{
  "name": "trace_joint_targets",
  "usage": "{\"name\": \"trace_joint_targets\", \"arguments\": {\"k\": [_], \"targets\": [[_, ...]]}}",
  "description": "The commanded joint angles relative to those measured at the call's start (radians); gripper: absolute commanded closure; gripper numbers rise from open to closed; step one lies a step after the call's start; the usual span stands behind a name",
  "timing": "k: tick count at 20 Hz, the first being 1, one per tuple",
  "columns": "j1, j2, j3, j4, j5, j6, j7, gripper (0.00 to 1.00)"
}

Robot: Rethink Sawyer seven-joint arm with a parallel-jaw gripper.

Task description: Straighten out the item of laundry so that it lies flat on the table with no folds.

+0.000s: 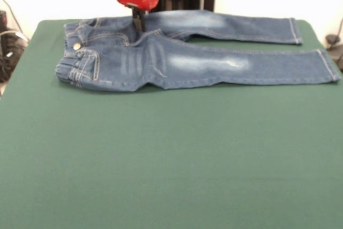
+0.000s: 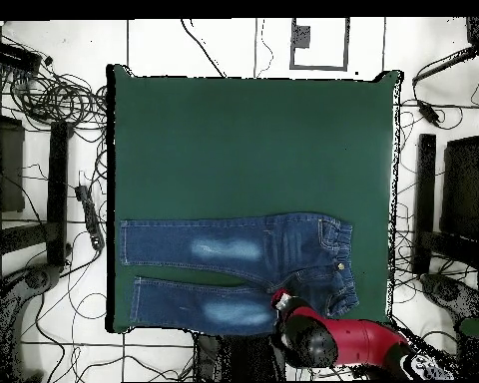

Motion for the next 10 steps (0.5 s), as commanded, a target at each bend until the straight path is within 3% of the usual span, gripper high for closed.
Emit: {"name": "trace_joint_targets", "arguments": {"k": [1, 4, 10], "targets": [[0.145, 0.032, 0.014, -0.109, 0.020, 0.051, 0.034, 1.00], [0.209, 0.018, -0.017, -0.095, 0.044, 0.007, 0.077, 1.00], [0.246, -0.074, 0.008, -0.058, 0.124, 0.113, 0.087, 1.00]]}}
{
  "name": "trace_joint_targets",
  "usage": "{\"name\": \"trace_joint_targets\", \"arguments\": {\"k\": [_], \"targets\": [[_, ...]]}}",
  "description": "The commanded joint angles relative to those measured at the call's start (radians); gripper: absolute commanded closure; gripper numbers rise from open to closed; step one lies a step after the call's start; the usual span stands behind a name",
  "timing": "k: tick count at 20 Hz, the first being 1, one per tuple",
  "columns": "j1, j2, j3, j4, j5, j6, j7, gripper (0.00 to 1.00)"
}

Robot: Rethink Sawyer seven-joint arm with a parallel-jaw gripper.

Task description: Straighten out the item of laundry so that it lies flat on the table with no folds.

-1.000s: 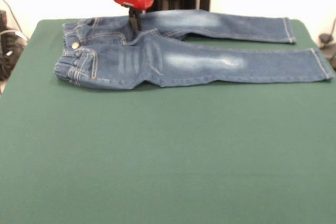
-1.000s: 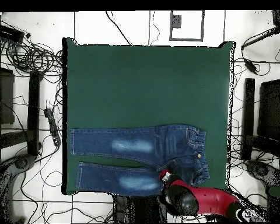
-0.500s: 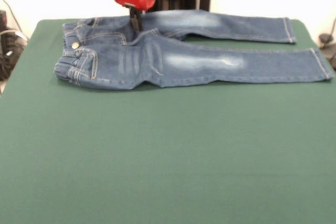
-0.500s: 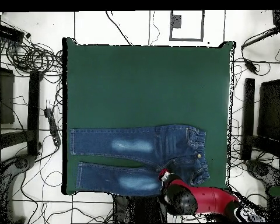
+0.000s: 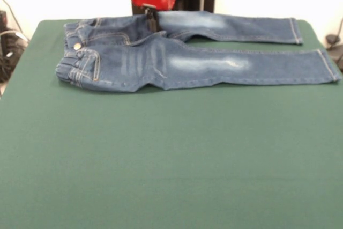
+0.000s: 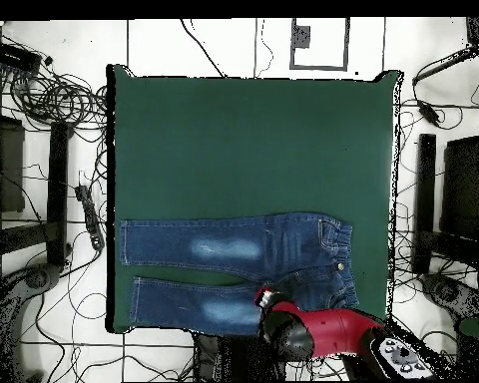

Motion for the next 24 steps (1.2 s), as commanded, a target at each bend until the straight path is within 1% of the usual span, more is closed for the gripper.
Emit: {"name": "trace_joint_targets", "arguments": {"k": [1, 3, 6, 12, 14, 16, 19, 22, 24], "targets": [[0.096, -0.077, 0.038, -0.040, 0.130, 0.124, 0.092, 1.00], [0.105, -0.109, 0.042, -0.018, 0.153, 0.128, 0.100, 1.00], [0.089, -0.125, 0.067, -0.006, 0.172, 0.140, 0.083, 1.00], [0.077, -0.189, 0.076, 0.019, 0.210, 0.208, 0.046, 1.00], [0.071, -0.197, 0.084, 0.019, 0.218, 0.220, 0.037, 1.00], [0.080, -0.188, 0.081, 0.000, 0.215, 0.217, 0.035, 1.00], [0.099, -0.144, 0.068, -0.040, 0.211, 0.211, 0.040, 1.00], [0.098, -0.068, 0.063, -0.094, 0.196, 0.182, 0.037, 1.00], [0.078, -0.010, 0.069, -0.131, 0.181, 0.173, 0.020, 1.00]]}}
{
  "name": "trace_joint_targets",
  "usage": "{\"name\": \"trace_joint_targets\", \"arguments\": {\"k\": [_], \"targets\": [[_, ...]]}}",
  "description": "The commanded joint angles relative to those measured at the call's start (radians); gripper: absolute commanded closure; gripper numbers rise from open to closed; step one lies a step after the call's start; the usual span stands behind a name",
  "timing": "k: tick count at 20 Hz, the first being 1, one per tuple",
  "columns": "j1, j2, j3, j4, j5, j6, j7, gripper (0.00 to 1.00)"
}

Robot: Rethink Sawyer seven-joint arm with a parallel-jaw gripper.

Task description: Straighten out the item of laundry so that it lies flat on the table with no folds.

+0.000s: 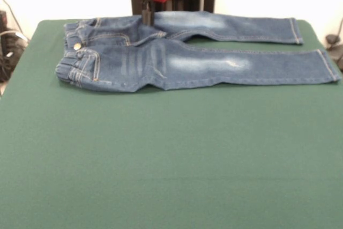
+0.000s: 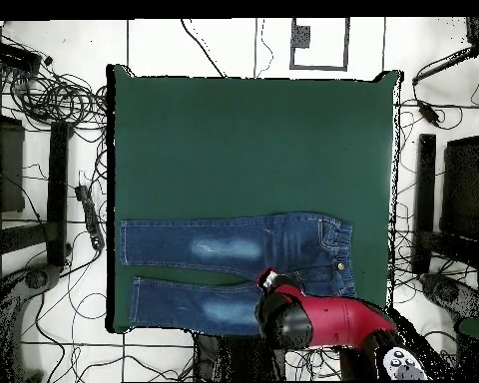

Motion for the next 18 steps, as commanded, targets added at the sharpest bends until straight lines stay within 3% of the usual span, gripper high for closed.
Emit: {"name": "trace_joint_targets", "arguments": {"k": [1, 4, 8, 18], "targets": [[-0.006, 0.197, 0.081, -0.139, 0.019, 0.049, 0.008, 1.00], [-0.035, 0.288, 0.087, -0.190, -0.023, 0.001, -0.016, 1.00], [-0.049, 0.327, 0.078, -0.242, -0.054, -0.001, -0.044, 1.00], [-0.124, 0.290, 0.134, -0.261, -0.074, 0.077, -0.091, 1.00]]}}
